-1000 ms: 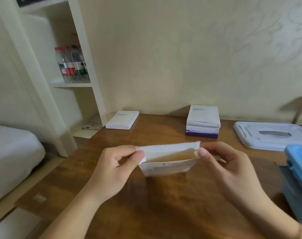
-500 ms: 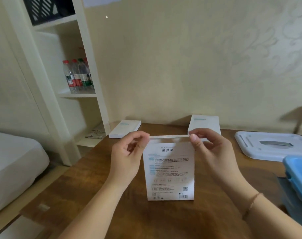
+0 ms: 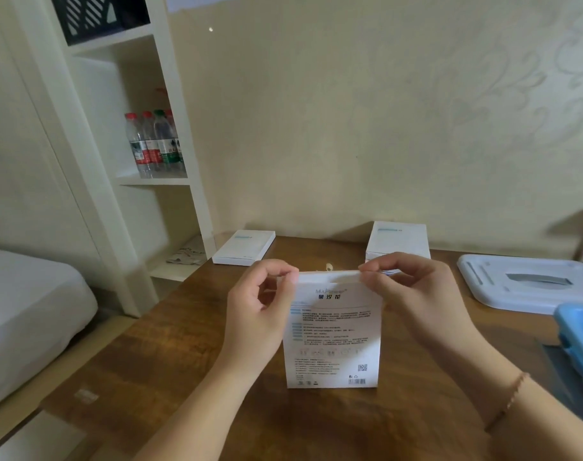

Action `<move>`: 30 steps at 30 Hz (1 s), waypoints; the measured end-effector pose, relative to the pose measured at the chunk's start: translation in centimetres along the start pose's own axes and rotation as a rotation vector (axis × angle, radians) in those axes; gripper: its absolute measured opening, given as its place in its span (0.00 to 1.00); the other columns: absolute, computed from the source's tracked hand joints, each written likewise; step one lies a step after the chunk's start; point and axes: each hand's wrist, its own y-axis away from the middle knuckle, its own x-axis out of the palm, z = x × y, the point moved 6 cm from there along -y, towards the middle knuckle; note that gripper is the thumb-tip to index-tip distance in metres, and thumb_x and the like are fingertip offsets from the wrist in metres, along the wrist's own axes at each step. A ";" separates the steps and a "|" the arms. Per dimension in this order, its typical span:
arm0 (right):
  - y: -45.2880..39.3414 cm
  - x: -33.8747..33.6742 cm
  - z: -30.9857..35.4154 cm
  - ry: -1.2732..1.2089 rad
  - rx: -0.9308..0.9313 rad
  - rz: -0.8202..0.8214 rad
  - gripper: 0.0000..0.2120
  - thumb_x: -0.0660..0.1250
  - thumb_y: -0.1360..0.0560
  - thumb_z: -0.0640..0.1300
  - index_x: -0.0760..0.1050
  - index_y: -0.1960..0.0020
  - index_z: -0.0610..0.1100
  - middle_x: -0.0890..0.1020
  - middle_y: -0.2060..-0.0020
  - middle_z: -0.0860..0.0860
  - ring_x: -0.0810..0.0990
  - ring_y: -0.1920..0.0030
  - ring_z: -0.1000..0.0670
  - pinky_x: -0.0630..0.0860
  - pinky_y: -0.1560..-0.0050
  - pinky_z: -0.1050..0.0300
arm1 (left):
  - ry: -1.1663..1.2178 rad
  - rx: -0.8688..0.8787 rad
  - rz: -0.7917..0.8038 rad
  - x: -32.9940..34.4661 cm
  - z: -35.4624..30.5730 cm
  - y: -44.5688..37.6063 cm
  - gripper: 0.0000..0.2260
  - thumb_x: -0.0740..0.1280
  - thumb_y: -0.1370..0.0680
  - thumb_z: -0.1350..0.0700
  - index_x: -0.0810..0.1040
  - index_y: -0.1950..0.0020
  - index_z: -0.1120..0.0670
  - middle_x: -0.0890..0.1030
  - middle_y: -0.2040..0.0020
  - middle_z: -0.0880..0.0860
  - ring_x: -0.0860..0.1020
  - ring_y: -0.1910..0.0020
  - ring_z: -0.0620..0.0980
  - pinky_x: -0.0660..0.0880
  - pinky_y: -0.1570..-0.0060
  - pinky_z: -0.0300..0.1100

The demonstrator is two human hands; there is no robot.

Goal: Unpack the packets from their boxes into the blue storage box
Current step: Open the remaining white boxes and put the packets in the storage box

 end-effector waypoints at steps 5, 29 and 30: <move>0.2 -0.2 0.2 0.019 -0.017 0.041 0.09 0.71 0.25 0.46 0.81 0.63 0.45 0.85 0.64 0.49 0.81 0.64 0.55 0.74 0.61 0.55 | 0.036 0.091 0.066 0.0 -0.1 0.5 0.09 0.67 0.23 0.47 0.79 0.52 0.51 0.82 0.54 0.43 0.80 0.49 0.46 0.75 0.52 0.32; -3.3 4.2 3.6 0.518 0.085 0.389 0.07 0.72 0.31 0.46 0.83 0.68 0.47 0.82 0.70 0.47 0.71 0.72 0.57 0.66 0.74 0.67 | -0.045 0.024 0.290 0.5 -1.1 0.1 0.06 0.70 0.26 0.45 0.74 0.56 0.43 0.79 0.49 0.38 0.79 0.48 0.45 0.77 0.61 0.33; -3.3 4.3 3.6 0.494 0.084 0.395 0.06 0.72 0.31 0.45 0.83 0.67 0.47 0.83 0.68 0.47 0.72 0.72 0.57 0.66 0.74 0.68 | -0.043 0.020 0.294 0.5 -1.0 0.1 0.06 0.70 0.26 0.45 0.74 0.56 0.44 0.78 0.49 0.38 0.79 0.47 0.44 0.78 0.61 0.33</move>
